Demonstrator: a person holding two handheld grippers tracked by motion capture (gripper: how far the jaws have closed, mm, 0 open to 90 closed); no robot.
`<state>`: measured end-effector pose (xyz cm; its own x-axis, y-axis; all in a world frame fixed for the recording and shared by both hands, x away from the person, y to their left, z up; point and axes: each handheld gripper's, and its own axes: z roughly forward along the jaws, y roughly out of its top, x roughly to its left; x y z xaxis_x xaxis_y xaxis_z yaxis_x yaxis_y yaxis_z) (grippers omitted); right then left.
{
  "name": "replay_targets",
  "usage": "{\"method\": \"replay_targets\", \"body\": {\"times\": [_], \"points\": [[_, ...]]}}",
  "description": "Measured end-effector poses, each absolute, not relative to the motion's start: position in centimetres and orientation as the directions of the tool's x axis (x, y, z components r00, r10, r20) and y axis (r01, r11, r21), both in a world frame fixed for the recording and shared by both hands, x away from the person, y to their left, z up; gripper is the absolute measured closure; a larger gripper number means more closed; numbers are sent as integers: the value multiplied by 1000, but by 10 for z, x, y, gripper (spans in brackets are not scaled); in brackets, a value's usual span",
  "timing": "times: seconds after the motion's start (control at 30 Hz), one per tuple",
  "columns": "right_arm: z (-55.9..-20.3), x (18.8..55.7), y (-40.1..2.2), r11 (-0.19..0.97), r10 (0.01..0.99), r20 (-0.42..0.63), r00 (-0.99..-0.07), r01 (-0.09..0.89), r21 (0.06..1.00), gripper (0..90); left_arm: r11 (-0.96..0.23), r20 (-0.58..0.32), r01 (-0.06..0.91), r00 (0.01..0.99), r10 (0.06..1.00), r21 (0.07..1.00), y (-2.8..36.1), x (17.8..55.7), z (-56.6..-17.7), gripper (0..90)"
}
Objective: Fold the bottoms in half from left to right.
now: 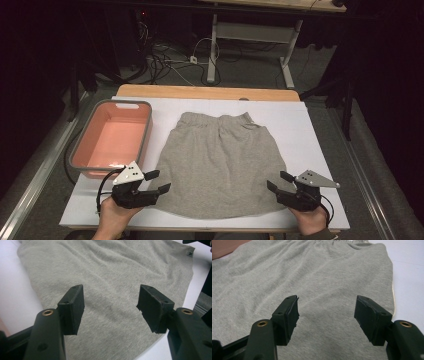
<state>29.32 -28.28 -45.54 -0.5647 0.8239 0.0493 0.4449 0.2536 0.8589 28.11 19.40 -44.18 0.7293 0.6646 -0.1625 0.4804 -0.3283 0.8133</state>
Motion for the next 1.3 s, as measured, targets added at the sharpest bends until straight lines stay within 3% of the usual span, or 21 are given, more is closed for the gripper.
{"method": "replay_targets", "body": {"times": [0.4, 0.93, 1.3], "points": [[-456, 294, -283, 248, 824, 59, -563, 452, 857, 361, -296, -186, 484, 723, 666, 823, 191, 290, -440, 366], [-457, 295, -282, 255, 821, 53, -569, 447, 857, 360, -302, -128, 443, 713, 689, 844, 174, 302, -433, 365], [-457, 295, -282, 257, 820, 52, -569, 448, 857, 360, -265, -157, 444, 712, 685, 856, 168, 314, -429, 365]]}}
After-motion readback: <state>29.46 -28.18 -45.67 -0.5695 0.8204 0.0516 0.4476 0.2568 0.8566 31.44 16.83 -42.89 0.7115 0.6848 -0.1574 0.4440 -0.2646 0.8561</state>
